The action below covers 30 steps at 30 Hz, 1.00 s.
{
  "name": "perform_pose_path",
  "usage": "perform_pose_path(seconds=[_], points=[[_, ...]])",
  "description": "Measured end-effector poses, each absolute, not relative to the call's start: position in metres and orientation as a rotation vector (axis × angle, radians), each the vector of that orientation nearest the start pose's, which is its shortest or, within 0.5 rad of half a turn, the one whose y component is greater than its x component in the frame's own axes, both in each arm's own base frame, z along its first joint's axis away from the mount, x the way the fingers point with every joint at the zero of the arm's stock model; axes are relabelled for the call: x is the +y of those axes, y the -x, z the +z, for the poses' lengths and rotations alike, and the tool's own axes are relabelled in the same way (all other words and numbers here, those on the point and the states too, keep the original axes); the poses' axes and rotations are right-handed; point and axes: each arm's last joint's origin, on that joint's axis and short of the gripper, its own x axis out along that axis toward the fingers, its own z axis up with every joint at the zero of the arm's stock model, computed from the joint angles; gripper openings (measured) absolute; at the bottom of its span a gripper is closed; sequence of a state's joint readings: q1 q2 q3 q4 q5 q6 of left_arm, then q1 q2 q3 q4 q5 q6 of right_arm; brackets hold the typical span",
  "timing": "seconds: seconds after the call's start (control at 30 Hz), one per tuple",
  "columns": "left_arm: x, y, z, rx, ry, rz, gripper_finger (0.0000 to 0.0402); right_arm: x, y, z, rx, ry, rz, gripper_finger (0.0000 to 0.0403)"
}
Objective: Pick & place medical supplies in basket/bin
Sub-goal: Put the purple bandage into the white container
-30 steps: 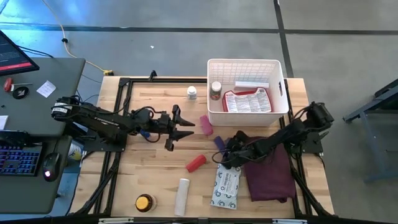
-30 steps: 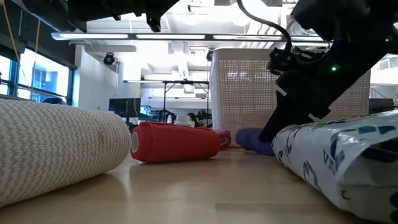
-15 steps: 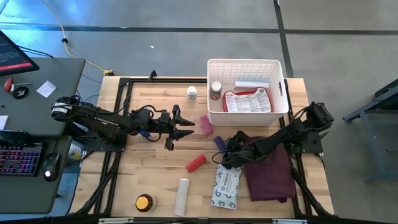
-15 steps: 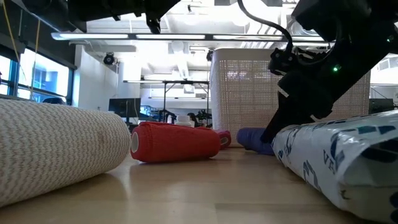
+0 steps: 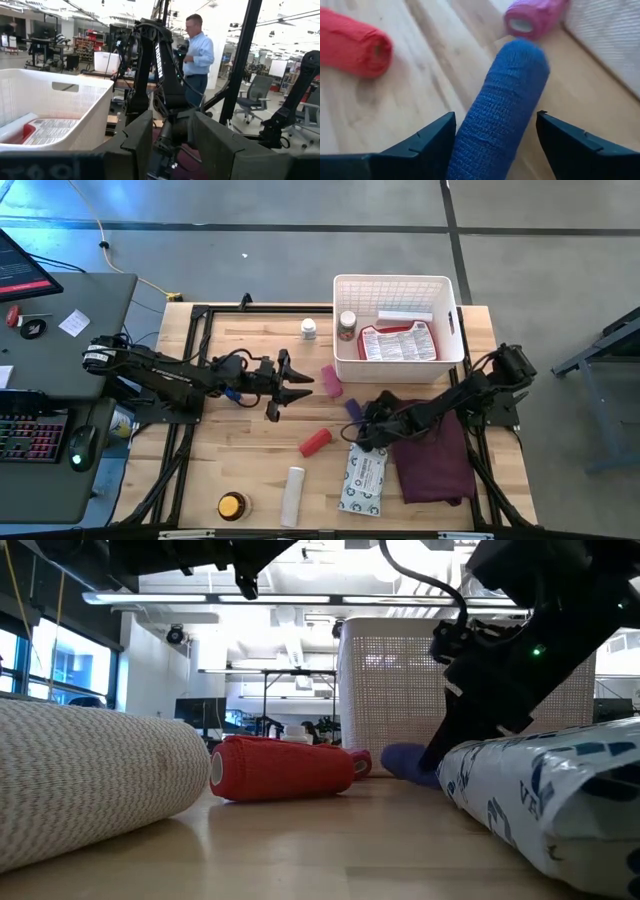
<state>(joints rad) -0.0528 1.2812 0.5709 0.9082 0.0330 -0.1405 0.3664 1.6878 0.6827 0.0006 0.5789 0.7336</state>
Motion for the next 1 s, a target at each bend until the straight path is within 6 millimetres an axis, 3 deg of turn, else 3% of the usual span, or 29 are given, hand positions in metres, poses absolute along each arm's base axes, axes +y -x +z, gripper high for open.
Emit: perform_pose_path(seconds=[0.1,0.27,0.7,1.0], points=[[-0.015,-0.264,0.261,-0.193,0.142,-0.099,0.0177,0.087,-0.269,0.113,0.774,-0.231,-0.478,0.0260],[-0.015,-0.264,0.261,-0.193,0.146,-0.100,0.0177,0.083,-0.265,0.112,0.729,-0.245,-0.612,0.0252],[-0.015,-0.264,0.261,-0.192,0.166,-0.102,0.0177,0.085,-0.267,0.114,0.719,-0.245,-0.582,0.0206],[-0.015,-0.264,0.259,-0.169,0.167,-0.100,0.0177,0.096,-0.265,0.138,0.667,-0.224,-0.461,0.0153]])
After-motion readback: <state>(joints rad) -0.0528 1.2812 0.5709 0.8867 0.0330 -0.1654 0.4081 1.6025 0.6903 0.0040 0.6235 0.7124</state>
